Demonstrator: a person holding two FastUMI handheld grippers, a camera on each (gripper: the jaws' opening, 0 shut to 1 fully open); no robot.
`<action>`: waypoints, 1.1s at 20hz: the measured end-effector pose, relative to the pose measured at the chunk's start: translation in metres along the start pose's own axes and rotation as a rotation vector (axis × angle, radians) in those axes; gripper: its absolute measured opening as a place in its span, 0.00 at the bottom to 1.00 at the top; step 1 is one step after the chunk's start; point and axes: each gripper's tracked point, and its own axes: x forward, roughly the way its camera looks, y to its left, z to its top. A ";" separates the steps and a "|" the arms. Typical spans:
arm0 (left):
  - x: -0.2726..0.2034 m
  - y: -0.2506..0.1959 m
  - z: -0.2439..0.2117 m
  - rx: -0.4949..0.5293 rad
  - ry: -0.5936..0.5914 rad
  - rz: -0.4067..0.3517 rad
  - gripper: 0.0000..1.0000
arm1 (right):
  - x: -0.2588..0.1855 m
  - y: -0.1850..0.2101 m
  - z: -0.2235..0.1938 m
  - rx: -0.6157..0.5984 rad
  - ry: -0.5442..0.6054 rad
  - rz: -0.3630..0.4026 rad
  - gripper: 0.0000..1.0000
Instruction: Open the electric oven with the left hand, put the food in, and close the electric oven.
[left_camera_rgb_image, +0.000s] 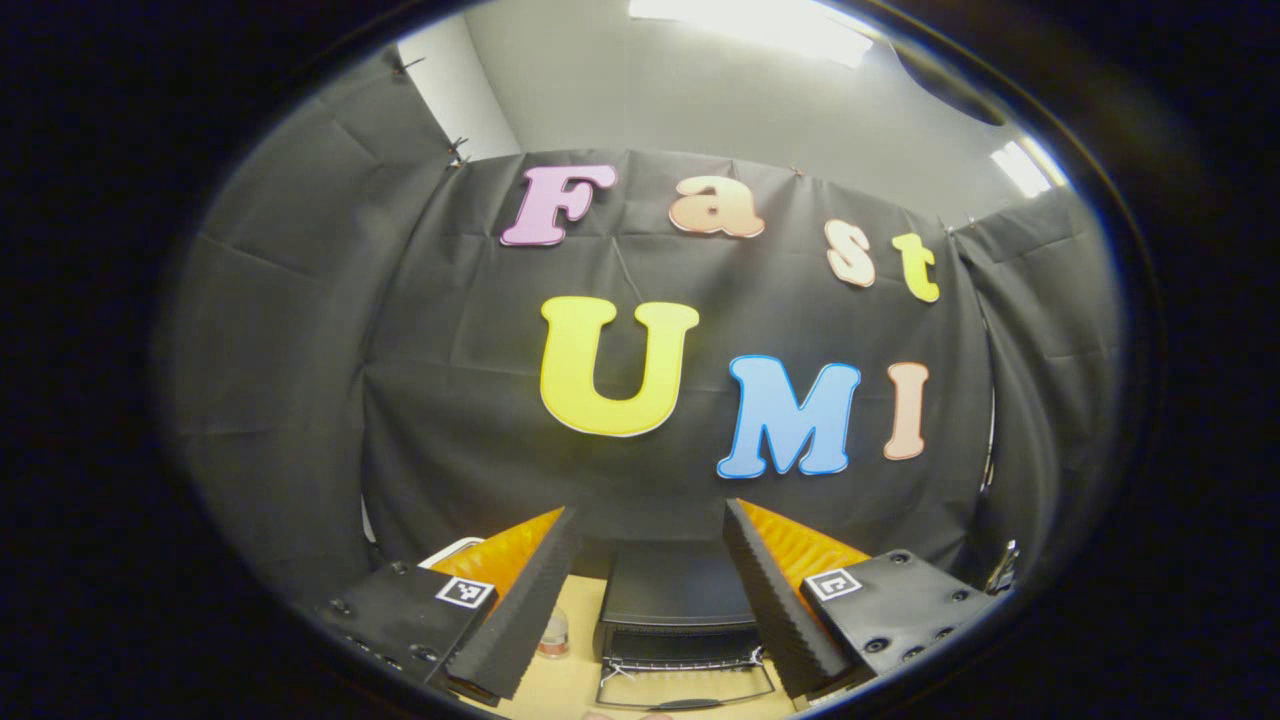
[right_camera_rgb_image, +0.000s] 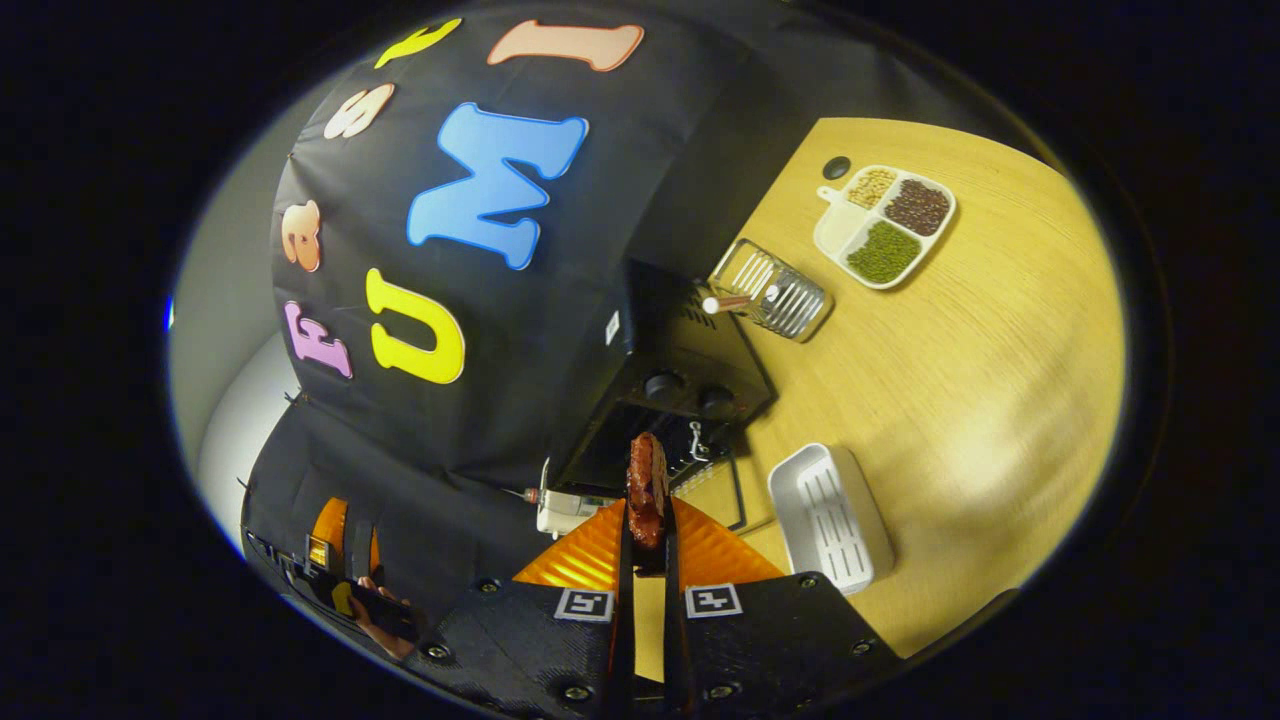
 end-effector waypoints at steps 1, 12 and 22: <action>0.002 0.004 0.002 -0.006 -0.001 0.000 0.94 | 0.005 0.013 0.000 0.003 -0.005 0.023 0.12; 0.005 0.057 -0.009 0.002 0.032 0.011 0.92 | 0.128 0.045 -0.030 0.023 0.036 0.039 0.12; 0.021 0.103 -0.035 -0.015 0.096 0.058 0.95 | 0.237 0.001 -0.035 0.191 -0.073 -0.051 0.12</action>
